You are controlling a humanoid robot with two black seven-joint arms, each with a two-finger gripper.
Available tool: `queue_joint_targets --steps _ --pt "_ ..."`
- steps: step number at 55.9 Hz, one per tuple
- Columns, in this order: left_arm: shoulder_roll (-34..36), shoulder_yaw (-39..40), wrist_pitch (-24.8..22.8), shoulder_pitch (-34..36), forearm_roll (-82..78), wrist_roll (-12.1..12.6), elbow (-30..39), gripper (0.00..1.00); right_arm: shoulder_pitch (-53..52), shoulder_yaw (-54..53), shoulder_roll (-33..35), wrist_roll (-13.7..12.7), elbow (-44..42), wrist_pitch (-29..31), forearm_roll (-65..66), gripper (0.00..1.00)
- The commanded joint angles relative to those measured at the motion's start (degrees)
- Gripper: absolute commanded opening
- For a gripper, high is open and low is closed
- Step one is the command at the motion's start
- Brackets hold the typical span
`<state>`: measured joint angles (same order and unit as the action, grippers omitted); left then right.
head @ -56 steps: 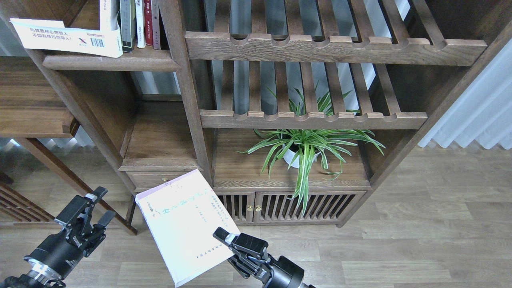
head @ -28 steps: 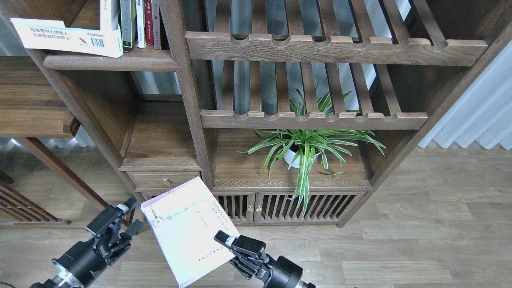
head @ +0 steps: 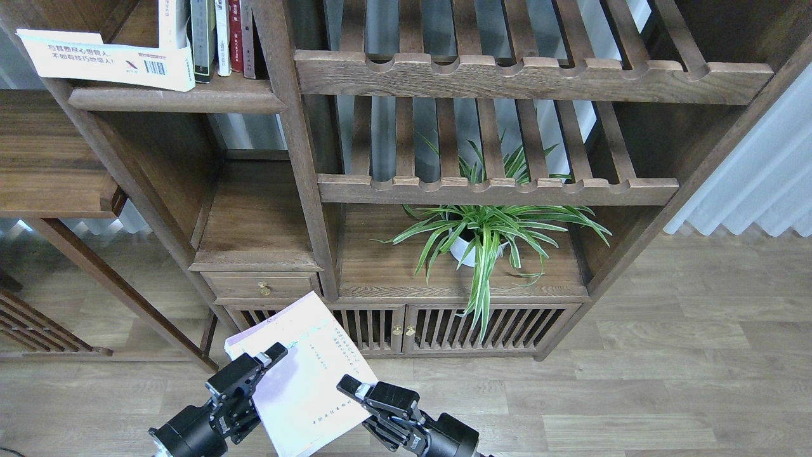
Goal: Organize books on shelf
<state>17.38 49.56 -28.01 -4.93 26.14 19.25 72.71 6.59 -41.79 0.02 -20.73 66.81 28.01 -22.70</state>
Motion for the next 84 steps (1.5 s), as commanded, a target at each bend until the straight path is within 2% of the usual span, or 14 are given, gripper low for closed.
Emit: queue_joint_targets --steps 1,7,10,11,12,14,15,16,17,34,39,62,72,84 --pt "0.03 0.72 0.01 0.01 0.66 -0.09 -0.9 0.1 -0.09 0.04 -0.02 -0.02 -0.02 -0.01 0.11 0.07" --pt "0.64 1.16 0.01 -0.08 0.75 -0.01 -0.9 0.07 0.0 0.04 -0.02 0.07 -0.02 -0.01 0.11 0.08" --pt "0.99 1.33 0.01 -0.08 0.75 0.17 -0.9 0.06 0.0 0.04 -0.02 0.07 -0.02 -0.01 0.29 0.14" --pt "1.34 1.68 0.01 -0.08 0.75 0.26 -0.81 0.05 0.0 0.13 -0.02 0.16 0.07 -0.01 0.81 0.23" --pt "1.43 1.77 0.01 -0.08 0.75 0.17 -0.81 0.05 0.0 0.13 -0.02 0.16 0.07 -0.01 1.08 0.26" --pt "2.39 2.39 0.01 -0.08 0.66 0.26 -0.81 0.05 -0.18 0.13 -0.02 0.51 -0.02 -0.01 3.27 0.52" --pt "2.49 2.47 0.01 -0.08 0.75 0.26 -0.81 0.05 -0.26 0.13 -0.02 0.51 -0.02 -0.01 3.8 0.58" --pt "2.83 2.74 0.01 -0.08 0.66 0.26 -0.81 0.04 -0.53 0.13 -0.02 0.6 -0.1 -0.01 5.02 0.71" --pt "3.53 3.26 0.01 -0.08 0.75 0.26 -0.81 0.04 -0.7 -0.13 -0.02 0.86 -0.19 -0.01 7.64 0.99" --pt "14.17 11.96 0.01 -0.17 -1.27 0.87 -0.72 0.03 -1.14 -3.04 -0.02 1.3 -0.28 -0.01 10.57 1.0" --pt "19.0 15.22 0.01 -0.17 -1.63 -0.18 -0.72 0.04 -1.14 -3.56 -0.02 1.3 -0.37 -0.01 10.57 1.0" --pt "22.08 17.42 0.01 -0.43 -1.01 -0.97 0.24 0.0 -0.88 -3.65 -0.02 1.3 -1.07 -0.01 10.66 1.0" --pt "27.27 19.96 0.01 -0.52 -1.01 -0.71 3.14 0.01 -0.88 -3.65 -0.02 1.3 -1.07 -0.01 10.66 1.0" --pt "36.14 28.05 0.01 -0.35 -0.92 -1.32 6.48 0.02 -0.79 -3.91 -0.02 1.3 -1.95 -0.01 10.66 1.0"
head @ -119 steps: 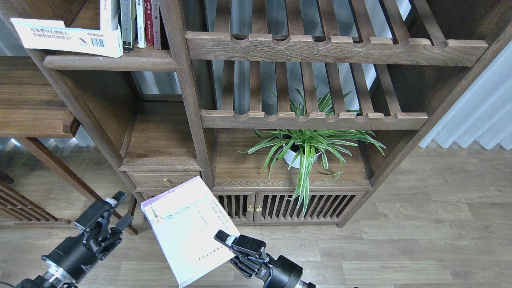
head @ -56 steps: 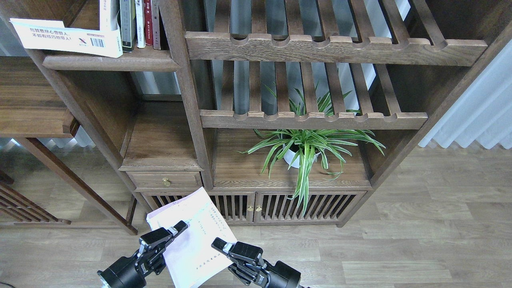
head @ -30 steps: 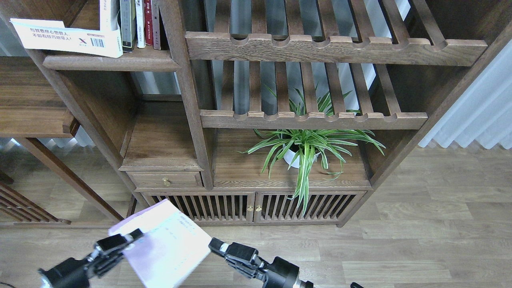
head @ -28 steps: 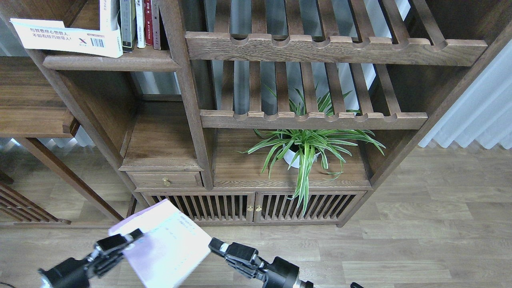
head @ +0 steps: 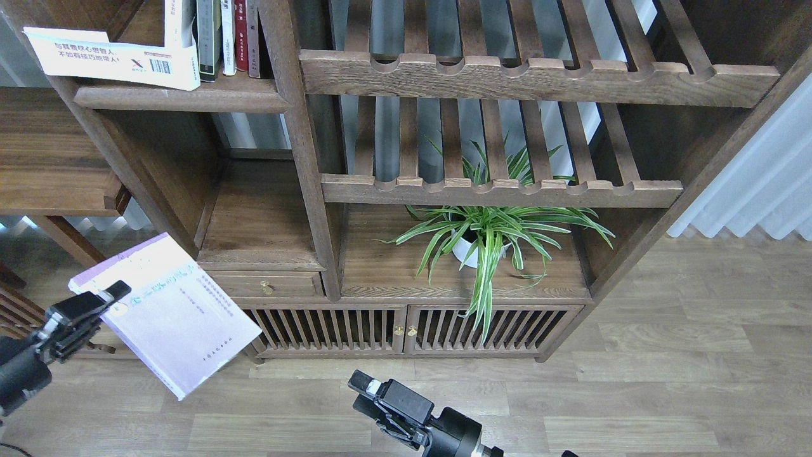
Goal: Organize books on shelf
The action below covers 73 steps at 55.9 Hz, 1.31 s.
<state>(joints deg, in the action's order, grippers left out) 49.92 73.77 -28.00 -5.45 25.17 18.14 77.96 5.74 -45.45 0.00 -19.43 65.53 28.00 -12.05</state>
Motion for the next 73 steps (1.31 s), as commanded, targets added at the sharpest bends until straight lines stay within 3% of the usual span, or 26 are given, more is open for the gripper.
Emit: queue_joint_targets --steps 1,20,36,42,49,55,64,73 --pt "3.87 4.18 0.0 0.18 0.06 -0.21 1.14 0.02 0.06 -0.34 0.0 0.0 -0.75 0.0 0.0 1.0" --pt "16.08 17.72 0.0 2.02 0.15 -0.21 1.14 0.02 -0.03 -0.34 0.0 0.0 -2.33 0.0 0.09 1.0" --pt "27.16 15.97 0.0 19.33 1.2 -0.39 -1.58 0.03 -0.38 -0.34 0.0 0.0 -2.77 0.0 0.09 1.0" --pt "28.66 10.17 0.0 28.03 0.76 0.49 -4.57 0.03 -0.38 -0.34 0.0 0.0 -2.77 0.0 0.09 1.0" --pt "30.94 -1.5 0.0 43.83 -1.6 2.95 -10.01 0.04 -0.38 -0.25 0.0 0.0 -2.69 0.0 0.18 1.0" --pt "30.06 -11.8 0.0 55.45 -3.19 3.22 -12.66 0.04 -0.38 -0.25 0.0 0.0 -2.69 0.0 0.18 1.0" --pt "23.3 -29.19 0.0 73.81 -5.12 4.09 -13.71 0.04 -0.38 -0.16 0.0 -0.09 -2.69 0.0 0.36 1.0" --pt "17.67 -39.84 0.0 86.83 -6.09 4.18 -15.3 0.04 -0.29 -0.16 0.0 -0.09 -2.6 0.0 0.53 1.0"
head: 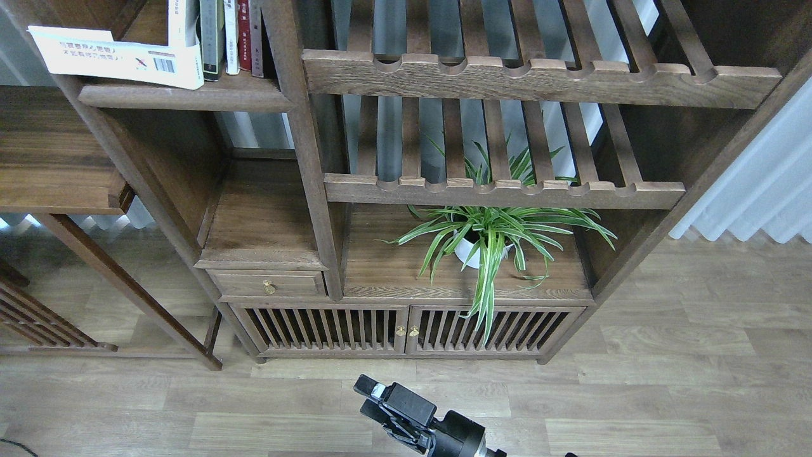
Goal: Organize books on shelf
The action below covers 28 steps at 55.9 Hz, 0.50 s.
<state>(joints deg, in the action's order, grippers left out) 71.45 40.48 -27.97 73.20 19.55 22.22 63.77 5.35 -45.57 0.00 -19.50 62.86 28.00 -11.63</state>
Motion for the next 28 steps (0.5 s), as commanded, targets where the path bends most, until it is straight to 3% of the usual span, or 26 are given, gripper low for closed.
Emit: queue_joint_targets --steps 1,9,28 --pt "-6.03 -8.38 -0.03 11.32 -0.56 0.1 -2.15 0.04 0.18 -0.13 0.0 -0.01 0.16 0.0 0.12 1.0" --pt "-11.15 -9.45 -0.03 14.95 -2.05 0.28 -5.23 0.04 0.54 -0.22 0.0 -0.01 0.33 0.0 0.12 1.0" --pt "-15.28 -9.45 -0.03 17.94 -7.68 1.33 -10.24 0.03 0.71 -0.31 0.0 -0.01 0.51 0.0 0.03 1.0"
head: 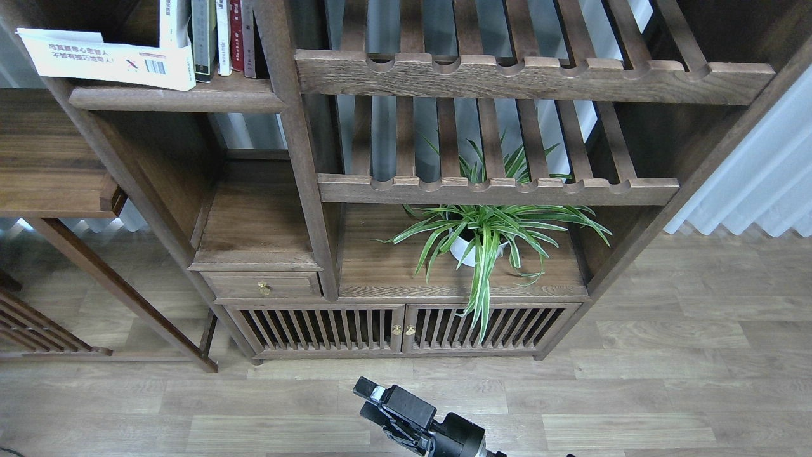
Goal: Organize books on shelf
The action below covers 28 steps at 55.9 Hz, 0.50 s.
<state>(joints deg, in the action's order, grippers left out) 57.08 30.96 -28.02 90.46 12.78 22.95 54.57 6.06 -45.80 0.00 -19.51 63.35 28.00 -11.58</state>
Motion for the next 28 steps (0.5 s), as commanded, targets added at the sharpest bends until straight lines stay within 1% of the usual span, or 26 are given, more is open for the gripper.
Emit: queue_joint_targets --steps 1,13,19,23,28 --pt "-1.0 0.07 0.02 0.86 -1.44 0.87 -1.39 0.03 0.0 -0.07 0.0 0.0 0.01 0.0 -0.02 1.0" --pt "-0.92 0.33 0.02 3.41 -6.72 1.49 -3.68 0.04 -0.08 -0.07 0.0 0.0 0.01 0.0 -0.02 1.0" --pt "-0.74 0.25 0.02 3.32 -6.9 3.68 -4.21 0.04 -0.08 -0.07 0.0 0.09 0.01 0.0 -0.11 1.0" --pt "-0.83 0.16 0.02 3.15 -6.98 4.21 -4.3 0.04 -0.08 -0.07 0.0 0.0 0.01 0.0 -0.2 1.0" --pt "-1.35 0.16 0.02 3.14 -7.07 4.3 -4.38 0.04 0.0 -0.25 0.0 0.09 0.01 0.0 -0.29 1.0"
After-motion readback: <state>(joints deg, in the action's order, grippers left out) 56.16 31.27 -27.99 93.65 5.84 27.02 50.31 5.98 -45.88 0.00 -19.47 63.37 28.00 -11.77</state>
